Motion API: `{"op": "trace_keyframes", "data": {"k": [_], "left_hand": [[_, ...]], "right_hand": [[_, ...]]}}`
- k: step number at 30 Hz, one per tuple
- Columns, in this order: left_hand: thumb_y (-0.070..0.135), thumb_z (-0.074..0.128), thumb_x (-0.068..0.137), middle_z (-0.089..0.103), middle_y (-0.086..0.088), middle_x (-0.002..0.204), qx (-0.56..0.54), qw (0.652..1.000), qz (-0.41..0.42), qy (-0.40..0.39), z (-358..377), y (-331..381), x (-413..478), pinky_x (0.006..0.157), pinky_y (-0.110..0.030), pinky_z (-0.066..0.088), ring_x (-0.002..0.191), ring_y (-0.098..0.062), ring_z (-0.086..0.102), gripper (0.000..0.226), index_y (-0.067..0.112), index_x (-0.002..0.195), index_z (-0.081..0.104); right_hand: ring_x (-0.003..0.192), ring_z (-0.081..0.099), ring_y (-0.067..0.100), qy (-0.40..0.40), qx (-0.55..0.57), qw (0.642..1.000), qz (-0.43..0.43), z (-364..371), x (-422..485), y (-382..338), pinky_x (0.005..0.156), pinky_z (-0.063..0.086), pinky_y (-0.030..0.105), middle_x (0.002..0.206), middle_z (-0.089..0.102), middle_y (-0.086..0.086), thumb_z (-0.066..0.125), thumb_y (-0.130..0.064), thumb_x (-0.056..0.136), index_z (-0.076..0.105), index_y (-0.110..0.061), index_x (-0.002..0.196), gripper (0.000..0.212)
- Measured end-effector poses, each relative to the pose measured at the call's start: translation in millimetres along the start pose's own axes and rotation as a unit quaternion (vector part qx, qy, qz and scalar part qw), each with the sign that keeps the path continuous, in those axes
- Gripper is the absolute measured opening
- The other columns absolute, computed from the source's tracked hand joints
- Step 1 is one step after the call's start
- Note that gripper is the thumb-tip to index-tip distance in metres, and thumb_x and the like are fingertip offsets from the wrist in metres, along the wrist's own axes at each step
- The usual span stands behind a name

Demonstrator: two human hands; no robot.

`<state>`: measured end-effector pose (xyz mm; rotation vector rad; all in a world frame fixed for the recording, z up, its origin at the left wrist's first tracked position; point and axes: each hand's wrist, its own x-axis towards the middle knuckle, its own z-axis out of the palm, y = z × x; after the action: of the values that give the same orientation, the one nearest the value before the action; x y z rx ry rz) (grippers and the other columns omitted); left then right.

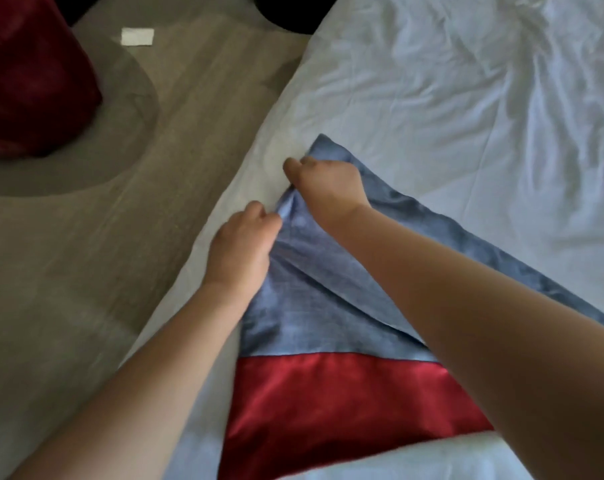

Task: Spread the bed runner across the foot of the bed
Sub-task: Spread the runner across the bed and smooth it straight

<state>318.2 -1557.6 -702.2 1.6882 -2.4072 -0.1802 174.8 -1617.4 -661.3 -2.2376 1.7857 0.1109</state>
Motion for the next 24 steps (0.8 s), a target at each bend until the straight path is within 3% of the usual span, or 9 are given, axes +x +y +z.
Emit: {"op": "trace_keyframes", "data": {"k": [2, 5, 8, 10, 13, 17, 24], "left_hand": [[-0.011, 0.064, 0.066, 0.054, -0.016, 0.078, 0.024, 1.0, -0.012, -0.005, -5.4, -15.2, 3.5, 0.045, -0.031, 0.033, 0.056, -0.034, 0.054, 0.019, 0.002, 0.08, 0.064], [-0.017, 0.067, 0.059, 0.053, -0.014, 0.075, 0.049, 0.998, -0.004, -0.027, -7.4, -19.2, 3.9, 0.047, -0.026, 0.026, 0.052, -0.03, 0.049, 0.027, 0.002, 0.077, 0.064], [-0.013, 0.065, 0.066, 0.055, -0.012, 0.085, 0.061, 0.997, -0.008, -0.037, -3.7, -13.5, 4.0, 0.047, -0.03, 0.032, 0.064, -0.032, 0.052, 0.024, 0.004, 0.083, 0.064], [-0.001, 0.067, 0.074, 0.057, -0.015, 0.104, 0.062, 0.998, -0.02, -0.026, -6.8, -6.2, 4.7, 0.053, -0.039, 0.043, 0.084, -0.036, 0.057, 0.017, 0.006, 0.089, 0.064], [0.022, 0.064, 0.083, 0.053, -0.013, 0.126, 0.062, 0.998, -0.021, -0.019, -20.0, 9.1, 9.0, 0.067, -0.042, 0.047, 0.105, -0.036, 0.055, 0.023, 0.009, 0.102, 0.062], [0.033, 0.055, 0.087, 0.059, -0.007, 0.109, 0.061, 0.998, 0.018, -0.003, -35.9, 35.5, 12.1, 0.065, -0.038, 0.045, 0.098, -0.029, 0.057, 0.031, 0.009, 0.107, 0.061], [0.034, 0.054, 0.089, 0.06, -0.011, 0.12, 0.044, 0.999, 0.024, -0.003, -51.1, 111.8, -42.4, 0.076, -0.045, 0.051, 0.11, -0.031, 0.056, 0.036, 0.007, 0.112, 0.06]], "right_hand": [[0.096, 0.061, 0.029, 0.002, -0.001, 1.0, -0.003, -7.2, 7.5, -14.9, 0.058, 0.039, 0.023, 0.107, 0.062, 0.012, 0.052, -0.019, 0.091, 0.054, -0.007, 0.113, 0.025], [0.084, 0.062, 0.027, -0.024, -0.053, 0.998, -0.008, -3.9, 13.0, -19.2, 0.064, 0.046, 0.032, 0.078, 0.05, 0.003, 0.055, -0.005, 0.088, 0.045, -0.01, 0.098, 0.016], [0.064, 0.049, 0.023, -0.008, -0.065, 0.998, -0.011, 1.8, 0.3, -6.9, 0.045, 0.031, 0.029, 0.081, 0.049, 0.001, 0.057, -0.002, 0.084, 0.042, -0.011, 0.116, 0.037], [0.076, 0.056, 0.027, 0.022, -0.084, 0.996, -0.009, 7.6, -13.9, 6.6, 0.049, 0.031, 0.031, 0.095, 0.053, 0.004, 0.057, -0.001, 0.082, 0.039, -0.016, 0.128, 0.051], [0.097, 0.057, 0.028, 0.06, -0.081, 0.995, 0.017, -0.2, -34.5, 29.7, 0.062, 0.032, 0.033, 0.108, 0.057, 0.007, 0.053, -0.008, 0.085, 0.042, -0.016, 0.125, 0.042], [0.097, 0.056, 0.029, 0.109, -0.065, 0.99, 0.053, -21.1, -70.0, 60.0, 0.069, 0.03, 0.032, 0.107, 0.059, 0.008, 0.05, -0.024, 0.091, 0.05, -0.014, 0.119, 0.03], [0.098, 0.057, 0.031, 0.119, -0.062, 0.99, 0.051, -15.3, -175.4, 88.0, 0.075, 0.039, 0.036, 0.109, 0.059, 0.01, 0.047, -0.037, 0.092, 0.05, -0.012, 0.123, 0.04]]}}
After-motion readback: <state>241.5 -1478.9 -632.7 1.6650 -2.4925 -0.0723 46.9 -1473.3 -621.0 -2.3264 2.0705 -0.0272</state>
